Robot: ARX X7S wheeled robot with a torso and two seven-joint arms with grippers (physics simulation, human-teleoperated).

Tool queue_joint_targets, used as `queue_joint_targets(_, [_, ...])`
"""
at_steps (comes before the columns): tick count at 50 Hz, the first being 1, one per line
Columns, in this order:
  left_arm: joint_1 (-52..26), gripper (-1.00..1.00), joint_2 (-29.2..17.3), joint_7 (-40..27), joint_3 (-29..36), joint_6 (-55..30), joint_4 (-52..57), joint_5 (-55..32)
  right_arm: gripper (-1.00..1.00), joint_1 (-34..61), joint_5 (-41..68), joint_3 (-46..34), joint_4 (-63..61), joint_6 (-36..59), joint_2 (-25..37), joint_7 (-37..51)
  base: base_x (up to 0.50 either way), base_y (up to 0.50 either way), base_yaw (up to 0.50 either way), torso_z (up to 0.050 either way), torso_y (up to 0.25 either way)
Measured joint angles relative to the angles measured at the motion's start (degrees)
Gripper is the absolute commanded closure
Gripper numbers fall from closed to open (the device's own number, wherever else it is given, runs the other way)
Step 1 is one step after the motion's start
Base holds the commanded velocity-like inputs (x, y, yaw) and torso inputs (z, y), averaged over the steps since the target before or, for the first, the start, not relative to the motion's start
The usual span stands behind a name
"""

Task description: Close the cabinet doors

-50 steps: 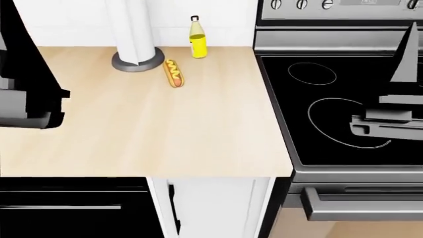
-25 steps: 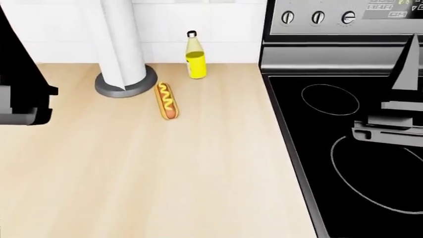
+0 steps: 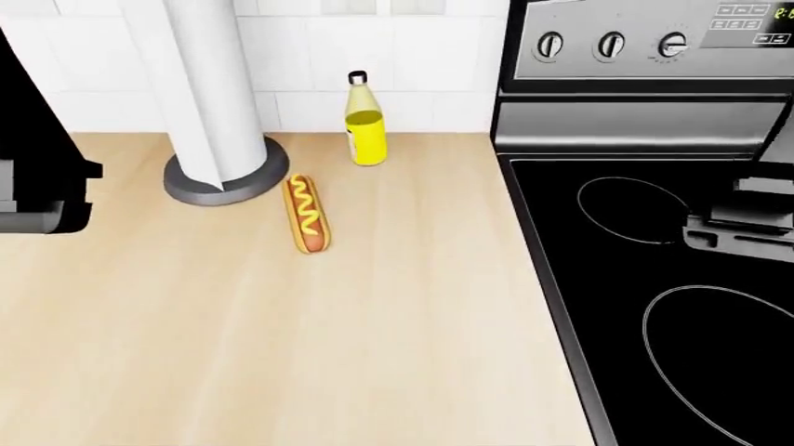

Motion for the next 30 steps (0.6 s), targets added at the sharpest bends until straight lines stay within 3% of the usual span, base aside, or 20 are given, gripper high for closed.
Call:
queue_joint_targets(11, [-2.86,-1.0,-0.04,-0.19,2.38,-0.29,0.07,-0.32,-1.0,3.71,6.18,3.89,0.39,4.04,5.38,-1.24,0.0,0.0,0.0,0.0,0.0])
queue_joint_targets(18, [-5.73,-1.0,0.09,-0.4,4.3,-0.59,0.12,-0.96,-1.0,7.21,9.42,7.89,1.65,4.61,8.03,-7.4,0.0,0.0,0.0,0.0,0.0])
queue_joint_targets(30, [-14.1,-1.0,-0.29,-0.83,10.77,-0.11,0.2,-2.15,-1.0,15.93,17.61,16.67,6.66,9.77,6.03,-17.95,0.0,0.0,0.0,0.0,0.0])
